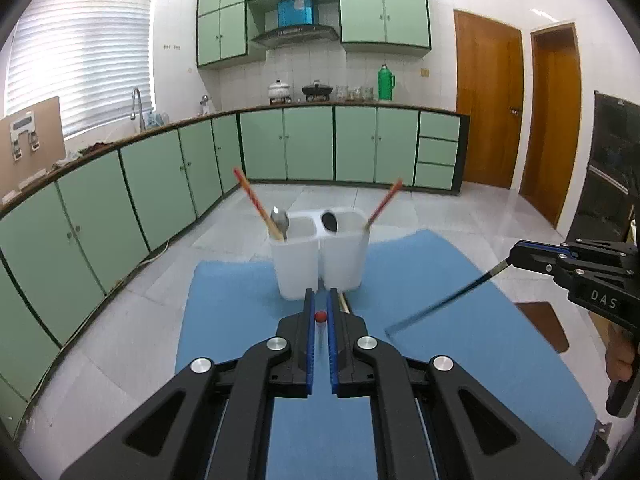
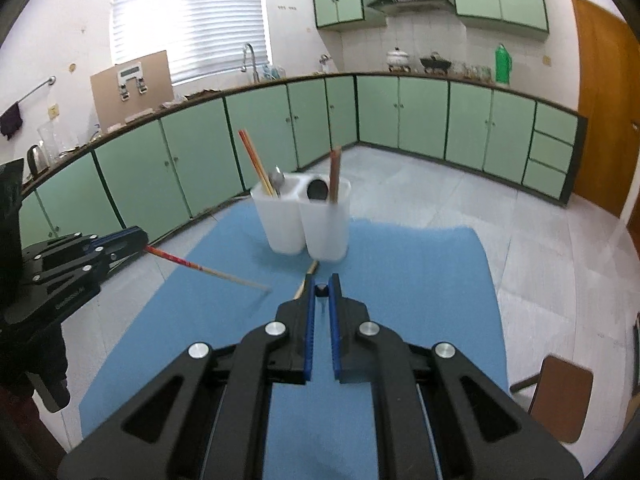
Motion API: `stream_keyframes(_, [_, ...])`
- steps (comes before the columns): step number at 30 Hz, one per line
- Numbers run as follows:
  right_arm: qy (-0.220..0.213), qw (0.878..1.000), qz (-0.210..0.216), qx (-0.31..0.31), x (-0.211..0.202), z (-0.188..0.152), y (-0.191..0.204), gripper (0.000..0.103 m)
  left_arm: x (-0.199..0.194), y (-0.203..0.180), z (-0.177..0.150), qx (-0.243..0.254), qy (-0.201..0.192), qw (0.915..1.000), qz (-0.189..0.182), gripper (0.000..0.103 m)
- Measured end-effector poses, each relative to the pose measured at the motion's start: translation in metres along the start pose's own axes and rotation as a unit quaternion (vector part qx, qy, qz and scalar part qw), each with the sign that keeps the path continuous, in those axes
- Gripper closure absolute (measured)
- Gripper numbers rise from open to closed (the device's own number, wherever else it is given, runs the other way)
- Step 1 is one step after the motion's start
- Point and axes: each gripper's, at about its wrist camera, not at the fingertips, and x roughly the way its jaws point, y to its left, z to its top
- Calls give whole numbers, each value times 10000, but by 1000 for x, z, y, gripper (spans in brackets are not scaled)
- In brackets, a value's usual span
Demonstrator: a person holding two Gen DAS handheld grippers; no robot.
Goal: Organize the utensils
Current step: 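Lift both chopsticks and lower them upright into the white cups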
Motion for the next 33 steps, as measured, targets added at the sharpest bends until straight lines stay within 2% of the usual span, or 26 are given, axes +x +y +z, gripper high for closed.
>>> stream_keyframes(9, [-81,9996,200,-197,-4,45,-2,97,0,4,34,3,-220,9996,-165,98])
stream_keyframes(14, [-211,9993,150,-260,-7,72,-7,97,-1,8,49,-34,-351,9991,-231,98])
stream_keyframes(25, [-1005,9945,-140,-277,-15,154,-27,97,-4,18,124,-12,-1152,9933,-101,98])
stream_keyframes(33, [-1588,9871,1,-197,14,203,-37,97,29,24,170,46,-1643,9864,18,98])
